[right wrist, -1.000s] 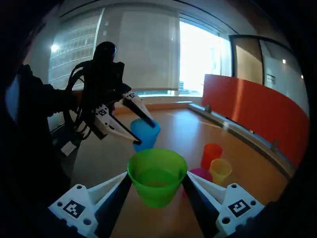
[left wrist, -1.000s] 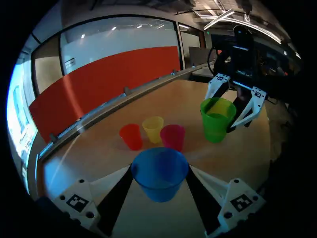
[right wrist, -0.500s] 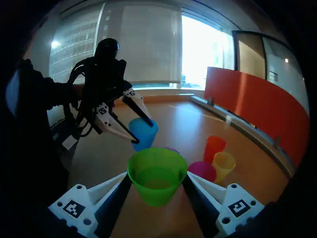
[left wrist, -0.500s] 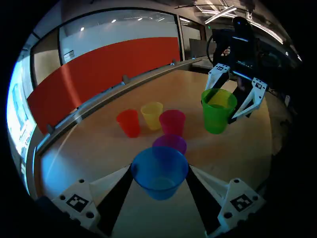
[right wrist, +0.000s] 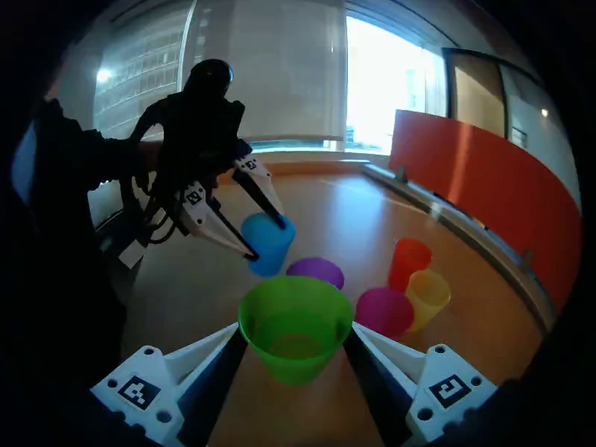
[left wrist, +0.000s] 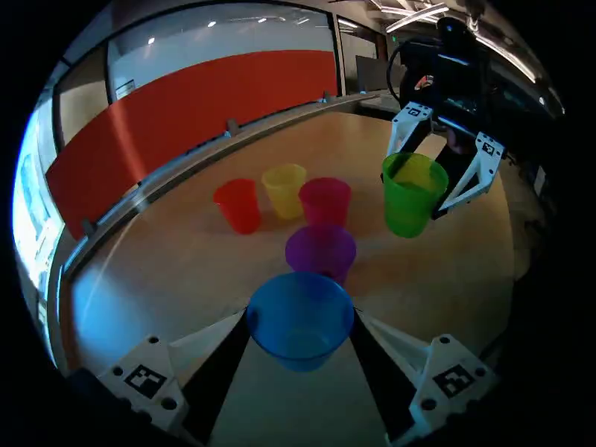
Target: Pour water
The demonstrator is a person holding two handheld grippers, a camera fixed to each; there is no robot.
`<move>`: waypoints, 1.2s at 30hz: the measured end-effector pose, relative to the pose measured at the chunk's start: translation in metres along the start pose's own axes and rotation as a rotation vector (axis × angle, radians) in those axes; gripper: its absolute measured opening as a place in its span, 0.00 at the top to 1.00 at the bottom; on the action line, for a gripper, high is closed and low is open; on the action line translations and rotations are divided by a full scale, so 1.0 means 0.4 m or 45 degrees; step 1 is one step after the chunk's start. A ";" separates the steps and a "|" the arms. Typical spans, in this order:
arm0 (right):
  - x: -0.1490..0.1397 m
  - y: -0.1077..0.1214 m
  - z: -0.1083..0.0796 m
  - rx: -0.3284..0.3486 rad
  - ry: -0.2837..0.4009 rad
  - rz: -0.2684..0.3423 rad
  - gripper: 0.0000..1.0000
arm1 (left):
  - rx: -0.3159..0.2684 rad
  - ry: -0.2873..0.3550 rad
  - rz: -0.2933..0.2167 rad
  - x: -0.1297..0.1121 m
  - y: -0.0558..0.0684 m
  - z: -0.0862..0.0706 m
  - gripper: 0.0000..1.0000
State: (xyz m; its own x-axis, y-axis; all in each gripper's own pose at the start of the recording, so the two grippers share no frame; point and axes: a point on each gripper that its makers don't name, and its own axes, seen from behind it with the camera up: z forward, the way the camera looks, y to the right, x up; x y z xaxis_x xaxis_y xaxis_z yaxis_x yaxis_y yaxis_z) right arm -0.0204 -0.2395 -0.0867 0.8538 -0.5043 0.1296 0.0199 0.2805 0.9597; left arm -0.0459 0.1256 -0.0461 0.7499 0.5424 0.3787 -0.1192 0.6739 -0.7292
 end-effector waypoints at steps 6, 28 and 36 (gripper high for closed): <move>-0.024 0.004 0.011 0.006 -0.038 -0.014 0.11 | -0.013 -0.046 0.018 -0.025 0.002 0.017 0.11; -0.105 0.011 0.045 0.030 -0.137 -0.011 0.10 | -0.043 -0.094 0.011 -0.066 -0.008 0.047 0.11; -0.127 0.010 0.060 0.031 -0.158 -0.010 0.10 | -0.043 -0.080 0.004 -0.073 -0.009 0.046 0.11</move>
State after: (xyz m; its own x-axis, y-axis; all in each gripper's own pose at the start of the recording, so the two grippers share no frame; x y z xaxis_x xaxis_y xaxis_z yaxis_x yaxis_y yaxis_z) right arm -0.0763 -0.2322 -0.0834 0.7828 -0.6038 0.1505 0.0125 0.2570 0.9663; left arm -0.0793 0.1165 -0.0439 0.7072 0.5757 0.4104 -0.0988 0.6553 -0.7489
